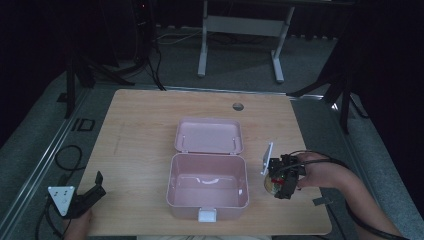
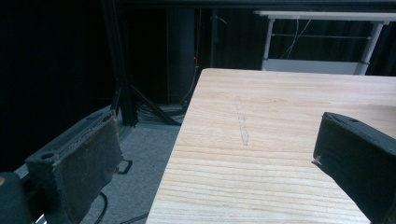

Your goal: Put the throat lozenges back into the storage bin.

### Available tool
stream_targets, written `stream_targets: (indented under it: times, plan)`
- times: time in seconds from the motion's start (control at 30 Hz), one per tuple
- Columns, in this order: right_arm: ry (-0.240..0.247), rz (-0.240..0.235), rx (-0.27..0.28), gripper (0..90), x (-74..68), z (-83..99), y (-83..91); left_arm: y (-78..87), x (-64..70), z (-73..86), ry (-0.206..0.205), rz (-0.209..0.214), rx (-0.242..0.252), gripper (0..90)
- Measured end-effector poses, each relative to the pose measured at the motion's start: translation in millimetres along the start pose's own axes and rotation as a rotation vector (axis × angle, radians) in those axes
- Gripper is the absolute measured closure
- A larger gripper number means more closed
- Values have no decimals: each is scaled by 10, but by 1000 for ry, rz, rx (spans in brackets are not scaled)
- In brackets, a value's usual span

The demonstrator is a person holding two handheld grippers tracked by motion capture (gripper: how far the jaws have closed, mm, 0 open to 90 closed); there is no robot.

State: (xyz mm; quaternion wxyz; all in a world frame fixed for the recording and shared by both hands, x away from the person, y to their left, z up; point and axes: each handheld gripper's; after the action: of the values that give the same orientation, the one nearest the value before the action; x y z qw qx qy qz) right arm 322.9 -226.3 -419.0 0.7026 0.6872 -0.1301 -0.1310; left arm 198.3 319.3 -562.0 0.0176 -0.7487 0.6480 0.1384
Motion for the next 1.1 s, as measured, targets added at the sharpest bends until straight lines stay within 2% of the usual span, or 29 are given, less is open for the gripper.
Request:
stream_targets:
  times: [0.23,0.63,1.0,1.1]
  plan:
    - [-8,0,12,201,-27,-61,236,0,3,1,-1,1,3,12]
    - [48,26,24,201,-148,-292,473,0,4,2,-3,0,4,12]
    - [84,16,23,201,-246,-576,541,1,0,2,0,1,5,12]
    - [120,12,28,201,-312,-701,542,1,-1,2,1,2,4,12]
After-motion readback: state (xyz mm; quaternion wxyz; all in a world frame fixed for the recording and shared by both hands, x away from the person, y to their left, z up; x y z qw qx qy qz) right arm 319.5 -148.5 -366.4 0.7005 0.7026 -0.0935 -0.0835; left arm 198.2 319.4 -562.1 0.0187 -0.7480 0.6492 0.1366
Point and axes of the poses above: each handheld gripper's, and its own axes: y roughly backward along the jaws, z roughly out of its underside, x roughly to its right, and after that the axes turned 14 degrees about -y, right-handed
